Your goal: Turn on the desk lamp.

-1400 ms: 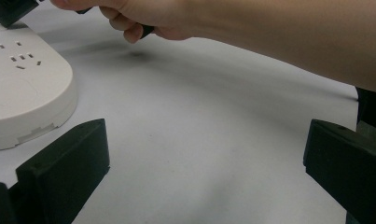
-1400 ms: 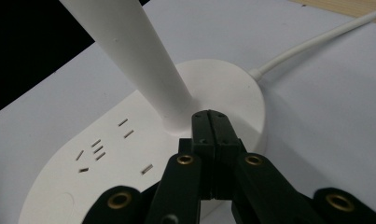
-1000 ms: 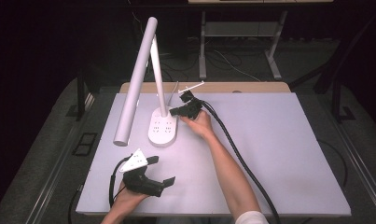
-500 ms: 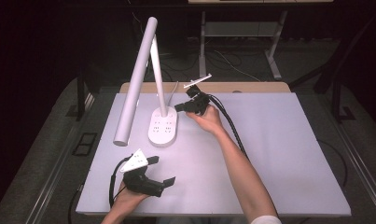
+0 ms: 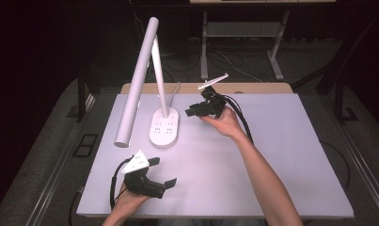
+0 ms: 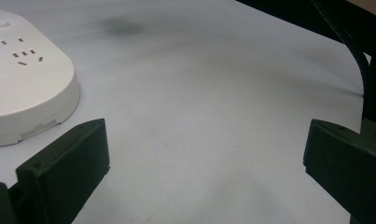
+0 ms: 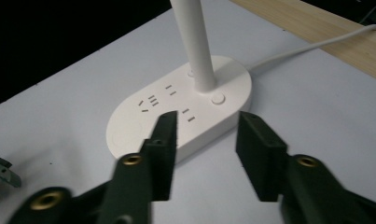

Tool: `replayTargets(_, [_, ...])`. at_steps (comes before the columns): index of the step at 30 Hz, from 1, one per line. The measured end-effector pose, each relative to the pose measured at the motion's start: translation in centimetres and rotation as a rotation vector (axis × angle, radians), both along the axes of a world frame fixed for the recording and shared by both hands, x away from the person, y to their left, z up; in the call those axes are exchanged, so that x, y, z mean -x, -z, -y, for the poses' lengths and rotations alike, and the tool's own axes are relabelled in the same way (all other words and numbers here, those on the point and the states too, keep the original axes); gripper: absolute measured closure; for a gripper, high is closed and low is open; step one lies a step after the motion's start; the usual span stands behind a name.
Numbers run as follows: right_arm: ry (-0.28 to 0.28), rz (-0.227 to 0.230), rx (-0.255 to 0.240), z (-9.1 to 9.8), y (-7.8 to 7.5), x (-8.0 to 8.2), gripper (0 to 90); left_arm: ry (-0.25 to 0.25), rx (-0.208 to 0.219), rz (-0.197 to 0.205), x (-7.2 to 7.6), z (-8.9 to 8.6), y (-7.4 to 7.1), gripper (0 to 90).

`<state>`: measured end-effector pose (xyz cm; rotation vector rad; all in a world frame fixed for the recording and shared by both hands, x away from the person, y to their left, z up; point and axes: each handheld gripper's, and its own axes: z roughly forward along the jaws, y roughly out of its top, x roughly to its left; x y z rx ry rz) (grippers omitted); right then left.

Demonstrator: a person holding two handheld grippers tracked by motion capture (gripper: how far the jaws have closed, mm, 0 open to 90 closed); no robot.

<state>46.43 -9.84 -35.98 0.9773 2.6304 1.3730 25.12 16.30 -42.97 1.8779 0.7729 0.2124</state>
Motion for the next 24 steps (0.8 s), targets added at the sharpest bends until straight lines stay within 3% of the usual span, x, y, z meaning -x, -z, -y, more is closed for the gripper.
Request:
replayTargets(2, [0.027,0.006,0.012,0.6,-0.2,0.5,44.4,-0.001,0.001,0.001,0.0,0.1,0.0,0.0])
replayTargets(7, [0.022,0.023,-0.043,2.5,-0.5,1.7,14.7,-0.002,-0.005,-0.001,-0.1,0.1,0.1,0.0])
replayTargets(11, [0.033,0.018,-0.076,4.2,-0.8,2.8,6.9,0.003,-0.006,-0.002,-0.1,0.2,0.1,0.0])
replayTargets(12, [0.036,0.018,-0.069,4.6,-0.8,3.1,0.1,0.003,-0.004,-0.003,-0.1,0.2,0.1,0.0])
replayTargets(24, [0.107,0.029,-0.078,9.6,-0.6,7.1,0.4,0.006,-0.006,0.001,-0.1,0.2,0.1,0.0])
